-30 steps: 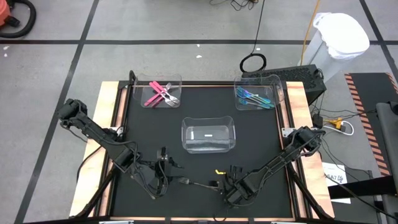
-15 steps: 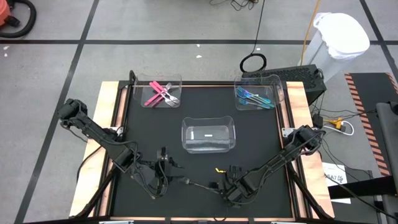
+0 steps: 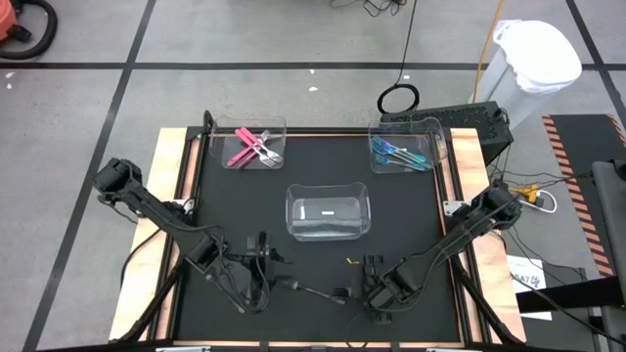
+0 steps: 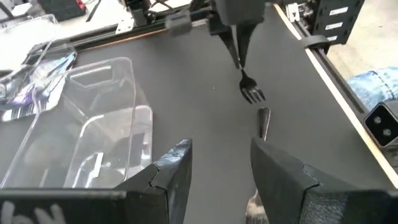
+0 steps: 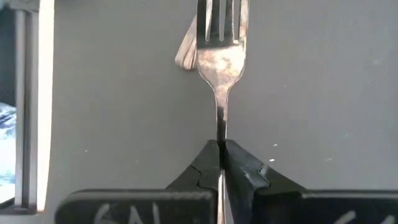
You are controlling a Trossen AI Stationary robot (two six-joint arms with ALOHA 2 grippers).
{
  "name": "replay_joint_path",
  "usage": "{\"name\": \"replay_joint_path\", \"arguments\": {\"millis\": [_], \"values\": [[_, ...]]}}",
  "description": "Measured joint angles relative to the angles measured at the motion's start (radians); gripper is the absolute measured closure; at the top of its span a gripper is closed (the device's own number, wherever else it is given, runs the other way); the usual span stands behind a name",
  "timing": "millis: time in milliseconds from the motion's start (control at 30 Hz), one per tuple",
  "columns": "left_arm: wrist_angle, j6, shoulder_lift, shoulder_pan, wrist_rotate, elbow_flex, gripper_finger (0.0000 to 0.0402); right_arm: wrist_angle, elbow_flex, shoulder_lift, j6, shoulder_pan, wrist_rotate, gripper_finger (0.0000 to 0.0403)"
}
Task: Sort silverware by color (type)
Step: Put the silver fork into the middle transparent bin
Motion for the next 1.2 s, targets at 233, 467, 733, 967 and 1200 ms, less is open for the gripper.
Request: {"name": "replay_joint_path", "arguments": {"millis": [233, 467, 733, 967, 1200], "values": [[0.145, 0.173, 0.053, 0.003, -0.034, 0.000, 0.0237, 0.011, 0.000, -0.084, -0.072, -0.007, 0.140, 0.0398], [0.168, 0.226, 0.106, 0.002, -0.173, 0.000, 0.0226, 0.060, 0.001, -0.090, -0.115, -0.005, 0.190, 0.0398], [0.189, 0.291, 0.108, -0.003, -0.245, 0.000, 0.0132, 0.098, 0.001, -0.090, -0.141, -0.005, 0.188, 0.0397], [0.222, 0.443, 0.124, -0.014, -0.242, 0.000, 0.0098, 0.098, 0.002, -0.091, -0.149, -0.006, 0.188, 0.0396], [0.266, 0.660, 0.163, -0.026, -0.210, 0.000, 0.0098, 0.127, 0.002, -0.091, -0.159, -0.006, 0.188, 0.0395]]}}
